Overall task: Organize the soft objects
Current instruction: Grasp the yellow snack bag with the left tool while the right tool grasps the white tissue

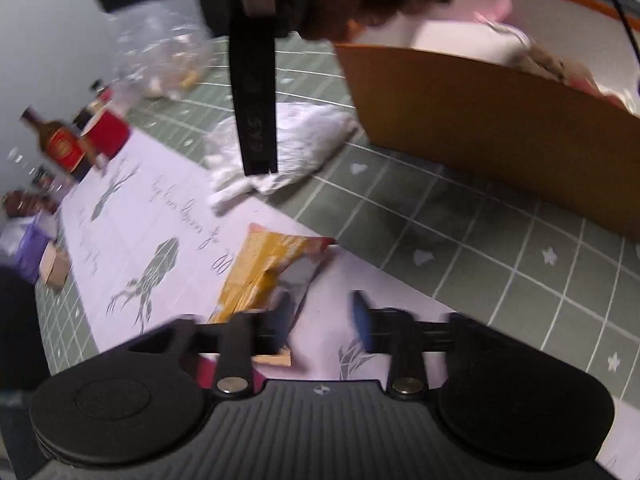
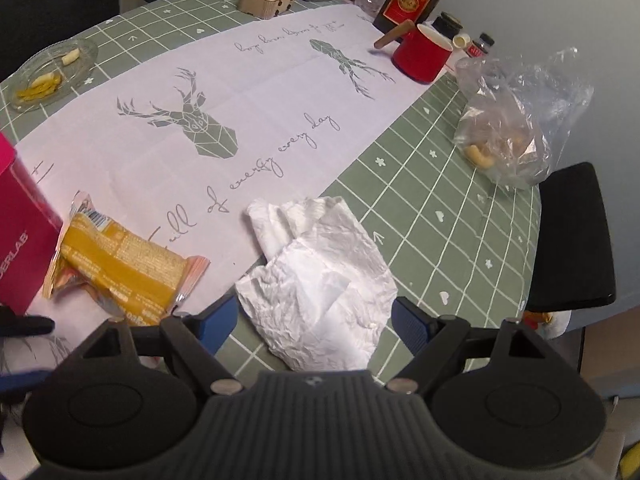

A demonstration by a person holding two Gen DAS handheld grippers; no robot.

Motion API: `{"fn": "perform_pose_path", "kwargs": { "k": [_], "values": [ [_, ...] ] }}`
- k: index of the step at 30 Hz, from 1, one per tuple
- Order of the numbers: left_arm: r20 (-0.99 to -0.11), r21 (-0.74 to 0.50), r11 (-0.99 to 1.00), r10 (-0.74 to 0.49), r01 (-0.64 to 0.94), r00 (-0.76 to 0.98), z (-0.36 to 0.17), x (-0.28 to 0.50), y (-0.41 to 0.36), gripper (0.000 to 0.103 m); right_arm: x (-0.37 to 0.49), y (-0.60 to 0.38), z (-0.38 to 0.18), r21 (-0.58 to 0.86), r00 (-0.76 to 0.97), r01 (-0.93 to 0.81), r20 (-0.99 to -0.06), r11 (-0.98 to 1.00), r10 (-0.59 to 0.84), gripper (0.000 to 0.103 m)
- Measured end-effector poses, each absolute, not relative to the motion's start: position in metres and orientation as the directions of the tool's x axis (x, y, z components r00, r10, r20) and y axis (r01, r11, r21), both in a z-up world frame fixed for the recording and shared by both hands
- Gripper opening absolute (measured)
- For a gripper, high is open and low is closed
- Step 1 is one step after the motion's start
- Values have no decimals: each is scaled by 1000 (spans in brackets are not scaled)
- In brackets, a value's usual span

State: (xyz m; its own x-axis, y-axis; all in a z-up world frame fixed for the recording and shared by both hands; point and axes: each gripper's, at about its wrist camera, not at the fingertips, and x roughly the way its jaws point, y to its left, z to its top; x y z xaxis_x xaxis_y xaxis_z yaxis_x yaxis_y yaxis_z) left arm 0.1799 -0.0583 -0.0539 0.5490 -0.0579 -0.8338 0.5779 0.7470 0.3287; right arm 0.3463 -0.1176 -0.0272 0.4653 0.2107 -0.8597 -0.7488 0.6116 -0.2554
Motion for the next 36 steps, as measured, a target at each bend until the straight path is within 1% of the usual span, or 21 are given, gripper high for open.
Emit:
{"fn": "perform_pose_path", "kwargs": {
  "k": [1,3,4,7,8,10,11,12,13,14,18,20,22,25,29,32,36],
  "values": [
    [-834,289,771,-88,568,545,-52,176,-52,71,350,-114,-32,-234,445,-745,-872,624,204,84],
    [-852,232,791,-116,567,511,-54,166,-42,72,357,-104,-46,-211,403,-731,-901,649,162,83],
    [-846,246,773,-123,584,518,-56,156,-41,72,359,-98,-54,-219,396,-728,-908,649,138,82],
    [-835,332,692,-101,641,541,-63,125,-51,75,360,-83,-76,-308,423,-724,-905,617,44,81],
    [-829,342,678,-109,651,549,-64,117,-53,75,361,-80,-85,-343,436,-721,-900,602,9,81],
    [-829,340,653,-132,676,544,-65,106,-58,76,364,-77,-95,-380,453,-713,-891,590,-26,77],
    [-832,338,643,-137,687,538,-65,102,-61,76,365,-78,-94,-377,470,-706,-883,600,-1,64],
    [-829,345,630,-143,696,540,-66,98,-63,76,367,-79,-95,-355,454,-712,-891,606,11,3],
    [-824,359,619,-141,699,548,-66,96,-64,76,369,-82,-93,-348,451,-700,-892,624,9,6],
    [-820,374,609,-134,699,556,-66,96,-66,76,368,-84,-89,-347,466,-698,-885,626,28,6],
    [-797,430,591,-106,683,594,-59,104,-67,76,357,-103,-54,-250,446,-705,-884,664,141,6],
    [-785,461,581,-87,671,613,-51,114,-67,80,343,-113,-37,-203,422,-723,-886,660,190,6],
    [-768,510,541,-64,669,638,-45,128,-65,82,322,-127,-23,-148,394,-736,-887,661,240,6],
    [-751,567,474,-39,673,660,-35,149,-58,82,290,-148,-22,-67,320,-757,-906,650,279,6],
    [-724,617,406,-40,674,688,-29,181,-48,87,240,-163,-35,-22,242,-804,-925,594,293,7],
    [-741,618,384,-10,686,672,-33,212,-49,87,203,-168,-45,6,193,-833,-934,553,301,6],
    [-822,538,362,26,761,569,-50,245,-53,87,167,-180,-54,37,163,-848,-931,529,326,7]
  ]
}}
